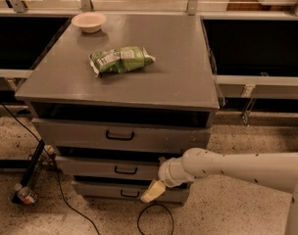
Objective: Open middle drawer
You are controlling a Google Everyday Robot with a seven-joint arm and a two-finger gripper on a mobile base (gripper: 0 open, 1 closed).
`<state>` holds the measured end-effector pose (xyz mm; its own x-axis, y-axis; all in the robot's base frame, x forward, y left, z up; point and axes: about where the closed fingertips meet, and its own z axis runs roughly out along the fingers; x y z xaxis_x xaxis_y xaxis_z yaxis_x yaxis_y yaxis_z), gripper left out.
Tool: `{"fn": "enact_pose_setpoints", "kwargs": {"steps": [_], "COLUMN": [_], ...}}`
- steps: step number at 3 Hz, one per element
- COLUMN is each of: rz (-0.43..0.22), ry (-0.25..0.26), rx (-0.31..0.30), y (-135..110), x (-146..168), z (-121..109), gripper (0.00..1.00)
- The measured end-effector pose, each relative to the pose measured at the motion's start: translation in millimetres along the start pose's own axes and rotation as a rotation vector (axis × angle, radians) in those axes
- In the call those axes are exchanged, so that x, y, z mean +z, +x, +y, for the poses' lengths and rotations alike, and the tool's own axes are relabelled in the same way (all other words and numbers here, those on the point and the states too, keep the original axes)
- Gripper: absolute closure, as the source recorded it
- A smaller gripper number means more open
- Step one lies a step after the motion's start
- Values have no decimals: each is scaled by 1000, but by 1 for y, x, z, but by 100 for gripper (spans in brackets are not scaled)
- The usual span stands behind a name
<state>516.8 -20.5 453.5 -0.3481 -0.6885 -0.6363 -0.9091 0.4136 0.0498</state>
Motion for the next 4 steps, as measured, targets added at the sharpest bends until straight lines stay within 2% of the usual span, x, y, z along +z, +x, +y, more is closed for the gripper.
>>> {"fn": "enact_pose_setpoints", "kwargs": {"steps": [1, 2, 3, 4], "rz": [-9, -9, 15, 14], "ry": [82, 82, 10, 8], "rx": [-14, -14, -17, -19], "y": [-17, -18, -15, -15], "x": [6, 7, 27, 26], "z": [-8, -8, -6, -5], "gripper": [0, 0, 0, 0]}}
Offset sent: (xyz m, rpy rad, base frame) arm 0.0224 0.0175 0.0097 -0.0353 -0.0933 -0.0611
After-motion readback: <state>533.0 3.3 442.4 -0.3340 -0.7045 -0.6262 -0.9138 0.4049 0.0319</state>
